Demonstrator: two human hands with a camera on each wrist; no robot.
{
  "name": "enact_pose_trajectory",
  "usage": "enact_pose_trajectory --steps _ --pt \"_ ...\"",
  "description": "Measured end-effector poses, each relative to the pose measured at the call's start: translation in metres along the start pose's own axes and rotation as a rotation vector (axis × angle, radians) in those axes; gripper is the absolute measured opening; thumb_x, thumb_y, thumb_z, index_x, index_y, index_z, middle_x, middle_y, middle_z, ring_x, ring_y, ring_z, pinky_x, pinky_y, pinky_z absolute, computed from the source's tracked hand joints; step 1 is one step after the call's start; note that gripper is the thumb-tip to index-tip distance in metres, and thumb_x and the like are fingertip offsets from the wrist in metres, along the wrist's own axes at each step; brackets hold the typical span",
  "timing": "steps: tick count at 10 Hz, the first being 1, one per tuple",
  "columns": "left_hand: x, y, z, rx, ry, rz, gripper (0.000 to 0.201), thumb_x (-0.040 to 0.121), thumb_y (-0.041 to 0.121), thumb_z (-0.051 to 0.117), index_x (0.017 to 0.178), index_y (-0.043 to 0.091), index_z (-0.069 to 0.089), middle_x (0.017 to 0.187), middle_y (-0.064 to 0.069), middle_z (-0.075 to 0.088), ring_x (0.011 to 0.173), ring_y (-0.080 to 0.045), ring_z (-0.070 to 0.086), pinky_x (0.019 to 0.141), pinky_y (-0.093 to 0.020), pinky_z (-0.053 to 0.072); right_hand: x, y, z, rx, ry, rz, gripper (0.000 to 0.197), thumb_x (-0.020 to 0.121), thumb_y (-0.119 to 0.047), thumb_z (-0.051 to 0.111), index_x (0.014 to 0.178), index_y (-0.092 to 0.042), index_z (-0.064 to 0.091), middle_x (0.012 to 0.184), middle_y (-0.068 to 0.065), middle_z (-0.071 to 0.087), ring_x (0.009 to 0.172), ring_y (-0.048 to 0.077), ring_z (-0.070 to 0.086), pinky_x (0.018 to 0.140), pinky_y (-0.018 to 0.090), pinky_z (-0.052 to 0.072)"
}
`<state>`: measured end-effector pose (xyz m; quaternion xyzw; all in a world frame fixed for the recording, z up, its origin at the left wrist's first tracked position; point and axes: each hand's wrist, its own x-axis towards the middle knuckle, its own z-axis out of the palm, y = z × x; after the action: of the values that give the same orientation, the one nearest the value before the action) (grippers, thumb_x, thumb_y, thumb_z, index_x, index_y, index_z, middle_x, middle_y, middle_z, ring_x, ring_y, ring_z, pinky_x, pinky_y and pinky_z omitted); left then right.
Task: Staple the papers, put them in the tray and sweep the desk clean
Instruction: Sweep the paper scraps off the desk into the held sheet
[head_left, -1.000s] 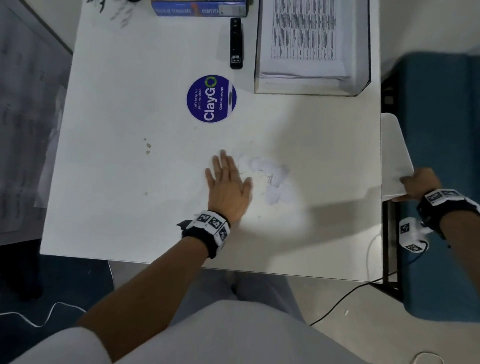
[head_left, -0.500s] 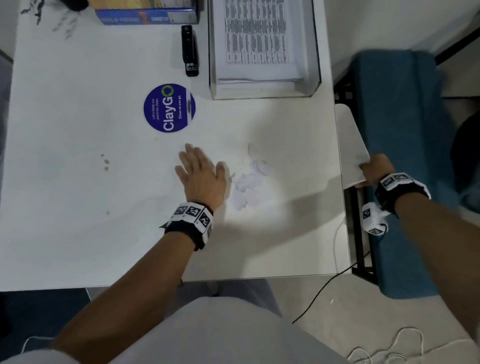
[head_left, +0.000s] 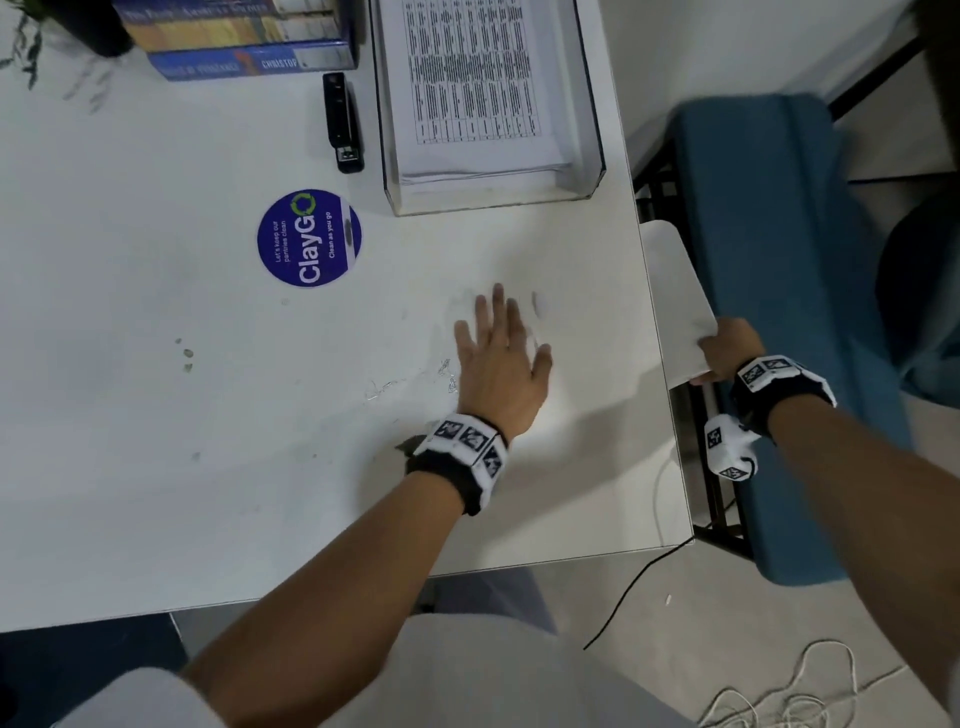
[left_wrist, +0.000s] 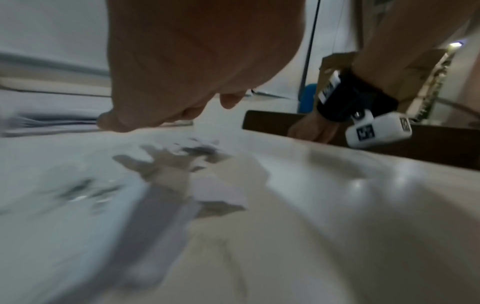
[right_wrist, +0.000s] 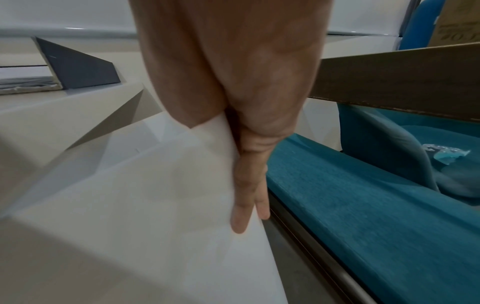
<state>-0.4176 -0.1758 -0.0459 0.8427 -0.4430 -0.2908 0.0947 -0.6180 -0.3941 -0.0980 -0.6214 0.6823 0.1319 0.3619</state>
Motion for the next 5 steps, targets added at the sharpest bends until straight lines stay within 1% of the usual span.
enact_pose_trajectory --steps 1,2,3,4,5 --pt "-0.036 -0.049 -0.011 0.005 0.092 -0.159 0.072 0.092 0.047 0.01 0.151 0.006 0.01 0.161 -0.014 -0.005 0.149 -0.033 -0.005 0.117 -0.053 0.003 0.004 0.005 0.003 -0.028 0.01 -0.002 0.033 0.09 -0.01 0.05 0.121 0.004 0.054 0.123 0.028 0.057 0.098 0.04 0.062 0.071 0.032 0.056" --pt "-0.086 -0.103 -0.014 -0.093 0.096 -0.419 0.072 0.094 0.048 0.016 0.15 0.007 -0.004 0.161 -0.012 -0.011 0.148 -0.03 -0.01 0.118 -0.053 -0.004 0.006 0.014 0.006 -0.275 -0.036 -0.074 0.052 0.082 -0.037 0.066 0.118 -0.001 0.059 0.134 0.019 0.05 0.121 0.034 0.051 0.099 0.032 0.046" --pt "-0.115 -0.121 0.001 -0.136 0.044 -0.476 0.071 0.098 0.038 0.029 0.149 0.003 -0.007 0.16 -0.015 -0.015 0.148 -0.031 -0.015 0.12 -0.052 -0.004 0.012 0.02 0.009 -0.117 0.006 -0.056 0.042 0.083 -0.013 0.065 0.118 0.006 0.056 0.126 0.024 0.057 0.113 0.041 0.056 0.091 0.04 0.051" --pt "-0.11 -0.103 0.019 -0.12 0.028 -0.422 0.075 0.096 0.04 0.028 0.148 -0.004 -0.005 0.157 -0.023 -0.017 0.144 -0.042 -0.017 0.12 -0.052 -0.003 0.016 0.023 0.012 -0.02 0.024 -0.062 0.033 0.083 0.0 0.059 0.113 0.013 0.053 0.116 0.029 0.063 0.103 0.046 0.061 0.087 0.055 0.052" --pt "-0.088 -0.07 0.024 -0.123 0.011 -0.384 0.081 0.092 0.048 0.019 0.147 -0.006 -0.004 0.157 -0.025 -0.015 0.144 -0.045 -0.017 0.119 -0.053 -0.004 0.007 0.021 0.012 -0.04 0.01 -0.063 0.033 0.084 0.001 0.056 0.115 0.012 0.052 0.116 0.03 0.063 0.1 0.048 0.061 0.086 0.056 0.052"
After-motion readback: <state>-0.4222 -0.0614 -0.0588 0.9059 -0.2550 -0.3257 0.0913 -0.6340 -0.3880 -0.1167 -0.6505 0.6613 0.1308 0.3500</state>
